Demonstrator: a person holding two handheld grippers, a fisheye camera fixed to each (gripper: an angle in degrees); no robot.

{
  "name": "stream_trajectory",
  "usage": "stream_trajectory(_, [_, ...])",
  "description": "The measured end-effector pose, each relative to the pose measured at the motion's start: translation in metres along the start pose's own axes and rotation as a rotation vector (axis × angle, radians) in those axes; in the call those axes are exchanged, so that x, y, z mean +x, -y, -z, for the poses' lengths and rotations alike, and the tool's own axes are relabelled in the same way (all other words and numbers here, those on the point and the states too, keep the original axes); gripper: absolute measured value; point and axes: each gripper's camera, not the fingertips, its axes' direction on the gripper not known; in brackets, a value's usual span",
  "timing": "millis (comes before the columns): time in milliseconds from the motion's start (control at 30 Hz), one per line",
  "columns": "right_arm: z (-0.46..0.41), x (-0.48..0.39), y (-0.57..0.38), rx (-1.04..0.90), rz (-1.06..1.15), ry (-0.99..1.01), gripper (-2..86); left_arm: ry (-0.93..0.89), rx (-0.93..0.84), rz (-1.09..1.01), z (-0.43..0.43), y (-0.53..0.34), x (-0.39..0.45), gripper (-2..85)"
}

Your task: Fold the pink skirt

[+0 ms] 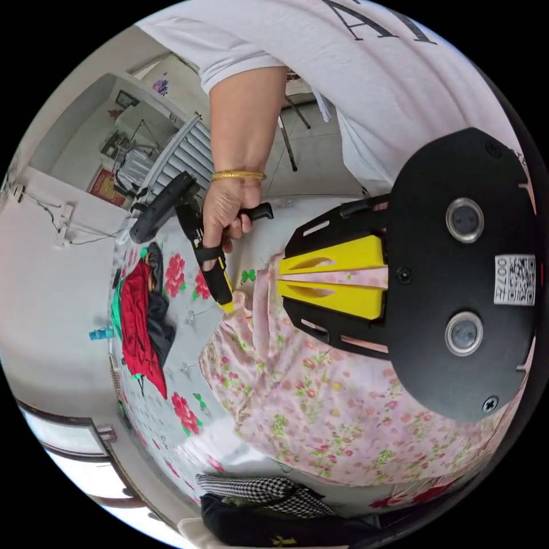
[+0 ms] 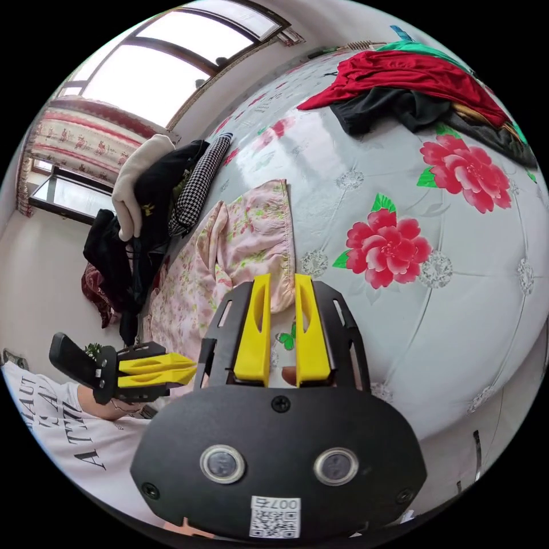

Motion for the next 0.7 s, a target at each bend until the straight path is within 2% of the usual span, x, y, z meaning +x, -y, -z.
stream_trajectory(67, [-0.002,-0.003,0.002,-0.001,0.018,-0.058,0.7,-0.067,-0.084,0.037,-0.017,0.007,-0.01,1.6])
stream_trajectory(133, [-0.004,-0.005,0.008,-0.012,0.031,-0.088,0.1,-0.112,-0.227,-0.013,-0.05,0.015,-0.007,0.7])
stream_trajectory(167, [-0.004,-0.005,0.01,-0.017,0.031,-0.081,0.0,-0.11,-0.182,-0.038,-0.046,0.016,-0.005,0.0])
stream_trajectory(267, [-0.002,-0.004,0.02,-0.012,0.029,-0.023,-0.2,-0.069,-0.246,-0.151,-0.046,0.028,0.012,-0.7])
stream_trajectory(333, [0.01,-0.01,0.031,0.031,0.05,-0.008,-0.2,-0.074,-0.177,-0.232,-0.026,0.03,0.026,-0.9])
stream_trajectory(467, [0.027,-0.03,0.053,0.057,0.162,0.013,-0.3,-0.107,-0.111,-0.197,0.012,0.019,0.02,-1.0])
stream_trajectory(567, [0.031,-0.061,0.075,0.04,0.301,0.059,-0.3,-0.088,-0.106,-0.002,0.045,-0.009,-0.014,-1.0])
stream_trajectory(700, [0.012,-0.14,0.092,-0.043,0.607,0.097,-0.2,0.048,-0.068,0.463,0.107,-0.089,-0.072,-1.0])
